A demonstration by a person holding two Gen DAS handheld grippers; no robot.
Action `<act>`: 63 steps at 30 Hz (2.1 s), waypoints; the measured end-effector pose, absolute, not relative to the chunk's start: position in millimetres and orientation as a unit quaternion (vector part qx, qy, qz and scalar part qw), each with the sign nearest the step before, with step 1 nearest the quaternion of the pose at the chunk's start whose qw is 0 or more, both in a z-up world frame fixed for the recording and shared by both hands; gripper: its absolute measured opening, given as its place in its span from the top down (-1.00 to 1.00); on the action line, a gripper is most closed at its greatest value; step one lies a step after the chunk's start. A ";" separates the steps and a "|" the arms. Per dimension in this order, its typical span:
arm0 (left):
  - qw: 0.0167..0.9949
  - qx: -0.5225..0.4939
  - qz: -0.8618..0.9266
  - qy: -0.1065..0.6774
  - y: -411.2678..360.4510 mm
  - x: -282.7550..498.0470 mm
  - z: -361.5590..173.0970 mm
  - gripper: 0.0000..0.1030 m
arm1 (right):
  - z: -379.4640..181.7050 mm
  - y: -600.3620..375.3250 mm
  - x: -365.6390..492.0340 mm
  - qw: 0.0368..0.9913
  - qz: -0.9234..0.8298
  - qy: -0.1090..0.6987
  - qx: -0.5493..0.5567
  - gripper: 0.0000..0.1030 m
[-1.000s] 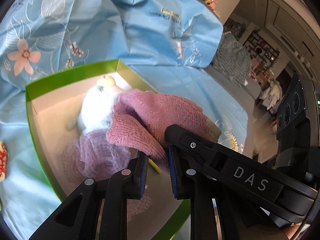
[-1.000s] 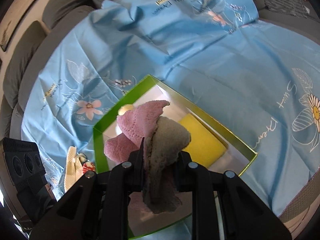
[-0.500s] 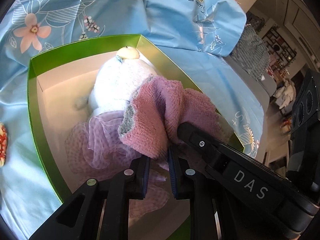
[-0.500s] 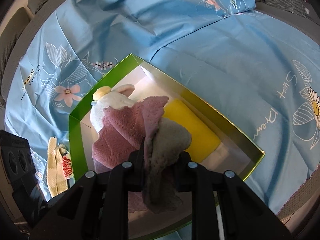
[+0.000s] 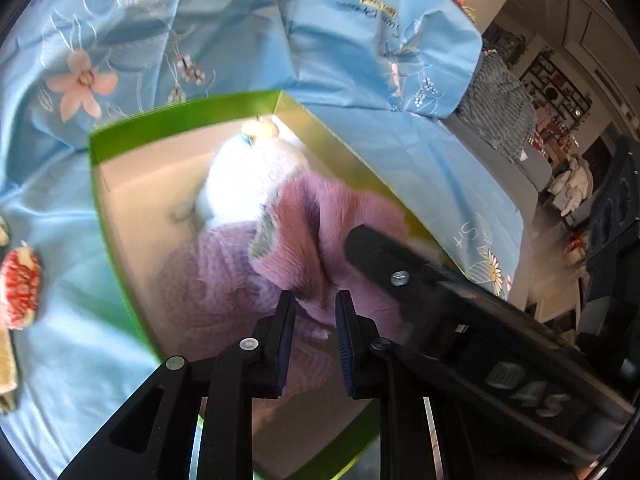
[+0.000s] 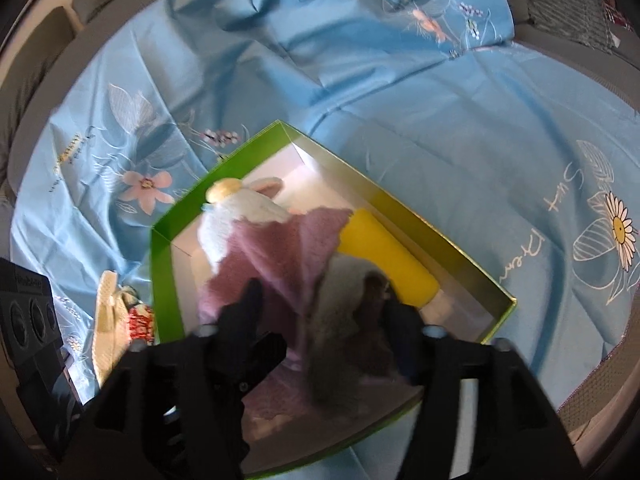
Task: Organize soft objects
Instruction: 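Open the right gripper to drop the washcloth into the box, then move the right gripper to the beige-and-white towel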
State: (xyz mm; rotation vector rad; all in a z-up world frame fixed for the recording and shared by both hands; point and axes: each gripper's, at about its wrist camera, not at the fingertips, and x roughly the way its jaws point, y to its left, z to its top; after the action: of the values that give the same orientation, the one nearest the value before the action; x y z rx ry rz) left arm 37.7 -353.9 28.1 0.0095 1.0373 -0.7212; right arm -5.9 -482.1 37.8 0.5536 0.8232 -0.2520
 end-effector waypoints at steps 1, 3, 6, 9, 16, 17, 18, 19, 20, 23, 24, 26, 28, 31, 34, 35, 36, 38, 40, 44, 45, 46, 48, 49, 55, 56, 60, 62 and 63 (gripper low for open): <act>0.811 0.011 -0.336 0.478 -352.0 34.9 31.7 0.45 | 41.9 -481.9 -9.9 0.877 -0.120 0.382 0.265 -0.57; 0.822 0.025 -0.331 0.462 -345.7 28.1 39.9 0.05 | 51.9 -480.7 -19.6 0.888 -0.120 0.357 0.262 -0.72; 0.833 0.027 -0.324 0.449 -333.8 21.3 49.9 -0.12 | 61.5 -478.6 -29.2 0.897 -0.120 0.332 0.265 -0.85; 0.837 0.005 -0.321 0.444 -315.6 17.0 59.5 -0.48 | 66.7 -475.2 -35.4 0.903 -0.117 0.315 0.268 -0.88; 0.854 -0.015 -0.296 0.428 -273.4 5.2 76.5 -0.72 | 71.7 -457.2 -36.4 0.911 -0.109 0.302 0.259 -0.98; 0.860 -0.018 -0.286 0.422 -264.5 3.7 78.7 -0.72 | 72.3 -453.0 -36.1 0.912 -0.108 0.301 0.256 -0.98; 0.866 -0.020 -0.276 0.416 -256.2 2.4 80.2 -0.72 | 72.9 -448.5 -35.5 0.914 -0.106 0.301 0.252 -0.98; 0.874 -0.021 -0.262 0.408 -247.1 0.9 81.3 -0.72 | 73.5 -444.5 -35.6 0.915 -0.106 0.301 0.249 -0.98; 0.885 -0.023 -0.246 0.394 -236.3 -1.1 82.9 -0.72 | 74.1 -440.1 -35.1 0.916 -0.105 0.301 0.243 -0.98; 0.904 -0.029 -0.205 0.373 -205.2 -5.1 82.5 -0.72 | 76.7 -426.5 -34.5 0.922 -0.110 0.298 0.221 -0.98; 0.905 -0.034 -0.199 0.373 -196.7 -5.2 81.1 -0.72 | 77.0 -423.0 -33.9 0.923 -0.109 0.298 0.218 -0.98; 0.905 -0.055 -0.185 0.378 -173.6 -4.7 77.4 -0.72 | 77.8 -415.3 -32.5 0.925 -0.104 0.298 0.213 -0.98; 0.906 -0.074 -0.167 0.381 -149.1 -5.4 73.8 -0.72 | 78.3 -407.1 -31.8 0.927 -0.108 0.298 0.202 -0.98; 0.914 -0.089 -0.132 0.373 -115.2 -10.2 68.8 -0.72 | 79.0 -391.4 -29.1 0.931 -0.111 0.298 0.181 -0.98; 0.922 -0.089 -0.107 0.362 -87.1 -15.7 61.3 -0.72 | 78.6 -374.6 -25.7 0.934 -0.104 0.301 0.161 -0.98; 0.925 -0.085 -0.095 0.359 -78.3 -17.6 57.1 -0.72 | 77.7 -367.9 -24.4 0.935 -0.099 0.303 0.154 -0.98; 0.926 -0.083 -0.090 0.357 -72.4 -18.7 54.6 -0.72 | 76.6 -363.6 -23.0 0.936 -0.095 0.304 0.149 -0.98; 0.927 -0.083 -0.083 0.356 -57.3 -21.4 44.9 -0.72 | 74.0 -352.2 -22.2 0.938 -0.084 0.306 0.139 -0.98; 0.924 -0.084 -0.085 0.363 -43.6 -22.7 32.6 -0.72 | 72.6 -343.5 -20.7 0.940 -0.076 0.305 0.131 -0.98; 0.924 -0.112 -0.064 0.361 -18.8 -25.9 14.9 -0.72 | 70.1 -321.3 -17.6 0.945 -0.060 0.302 0.109 -0.98; 0.921 -0.129 -0.062 0.363 -12.7 -24.5 11.4 -0.72 | 69.4 -317.2 -16.9 0.946 -0.058 0.302 0.107 -0.98; 0.915 -0.150 -0.062 0.371 -6.5 -22.1 7.9 -0.72 | 67.9 -312.8 -16.0 0.945 -0.053 0.303 0.109 -0.98; 0.899 -0.190 -0.062 0.389 5.1 -19.0 2.6 -0.72 | 64.4 -305.5 -14.3 0.943 -0.038 0.308 0.121 -0.98; 0.897 -0.204 -0.062 0.388 10.2 -19.5 1.8 -0.72 | 61.2 -300.0 -12.2 0.940 -0.022 0.315 0.129 -0.98; 0.895 -0.202 -0.004 0.397 33.8 -20.9 0.1 -0.72 | 39.4 -267.8 7.4 0.896 0.129 0.373 0.204 -0.97; 0.892 -0.208 0.001 0.401 38.6 -21.0 -1.0 -0.72 | 34.2 -258.6 13.9 0.884 0.140 0.388 0.219 -0.97; 0.878 -0.240 0.019 0.414 61.0 -20.9 -5.0 -0.72 | 27.1 -213.9 29.9 0.890 0.127 0.405 0.165 -0.97; 0.875 -0.245 0.030 0.416 68.0 -21.5 -5.7 -0.72 | 21.6 -192.8 40.2 0.889 0.131 0.414 0.144 -0.96; 0.874 -0.246 0.033 0.417 71.1 -21.9 -5.7 -0.72 | 16.5 -180.8 48.1 0.886 0.131 0.423 0.135 -0.90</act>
State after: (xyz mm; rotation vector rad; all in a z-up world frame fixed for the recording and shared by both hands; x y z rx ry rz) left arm -21.9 71.1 -5.7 -0.5128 0.8713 0.0686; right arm 48.1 -180.8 16.5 0.2817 0.8799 0.2727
